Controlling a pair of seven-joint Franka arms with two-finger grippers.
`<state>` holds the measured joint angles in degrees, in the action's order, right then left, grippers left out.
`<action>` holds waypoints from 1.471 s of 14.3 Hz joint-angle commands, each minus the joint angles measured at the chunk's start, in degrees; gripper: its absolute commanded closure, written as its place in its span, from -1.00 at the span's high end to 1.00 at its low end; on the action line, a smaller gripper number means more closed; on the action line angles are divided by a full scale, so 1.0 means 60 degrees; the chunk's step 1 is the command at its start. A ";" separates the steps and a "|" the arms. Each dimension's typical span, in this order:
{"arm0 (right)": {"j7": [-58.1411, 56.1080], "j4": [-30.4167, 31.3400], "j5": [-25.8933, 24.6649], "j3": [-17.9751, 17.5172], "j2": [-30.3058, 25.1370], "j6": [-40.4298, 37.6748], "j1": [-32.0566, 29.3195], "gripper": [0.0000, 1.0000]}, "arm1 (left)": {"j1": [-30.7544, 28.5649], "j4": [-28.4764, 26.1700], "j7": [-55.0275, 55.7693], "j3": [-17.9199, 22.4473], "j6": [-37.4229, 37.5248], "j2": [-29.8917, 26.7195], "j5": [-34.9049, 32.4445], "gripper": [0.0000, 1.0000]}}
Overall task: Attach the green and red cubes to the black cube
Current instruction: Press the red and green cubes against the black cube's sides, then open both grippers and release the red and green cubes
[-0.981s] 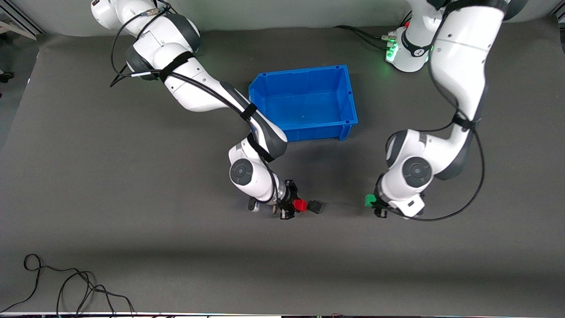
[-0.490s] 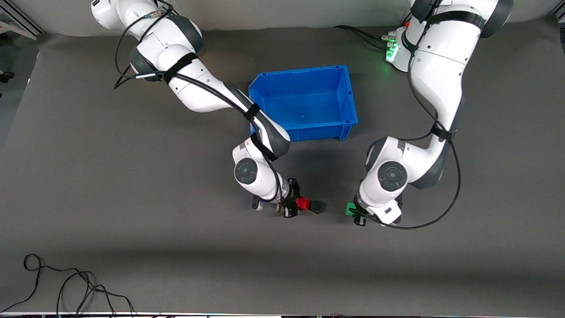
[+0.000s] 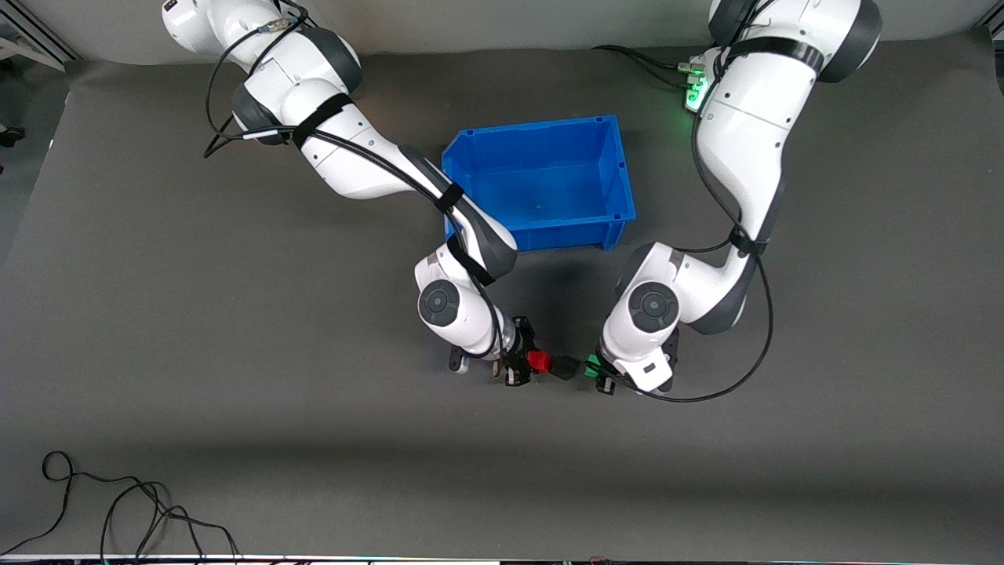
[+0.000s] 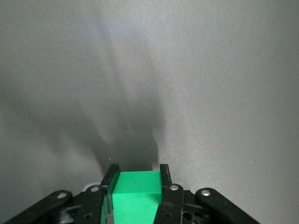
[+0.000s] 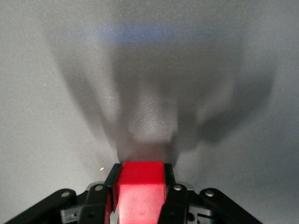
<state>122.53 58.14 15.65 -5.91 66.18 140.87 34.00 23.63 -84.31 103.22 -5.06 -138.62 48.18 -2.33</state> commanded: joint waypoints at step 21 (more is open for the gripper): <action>0.0028 0.0253 -0.0352 0.0150 -0.1224 -0.0290 -0.0247 1.00 | 0.0164 0.1304 -0.0384 0.0227 0.1226 0.0409 -0.0520 1.00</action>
<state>122.46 56.06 14.70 -5.06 64.65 140.69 33.18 25.05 -79.91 102.66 -4.22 -138.16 51.44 -4.19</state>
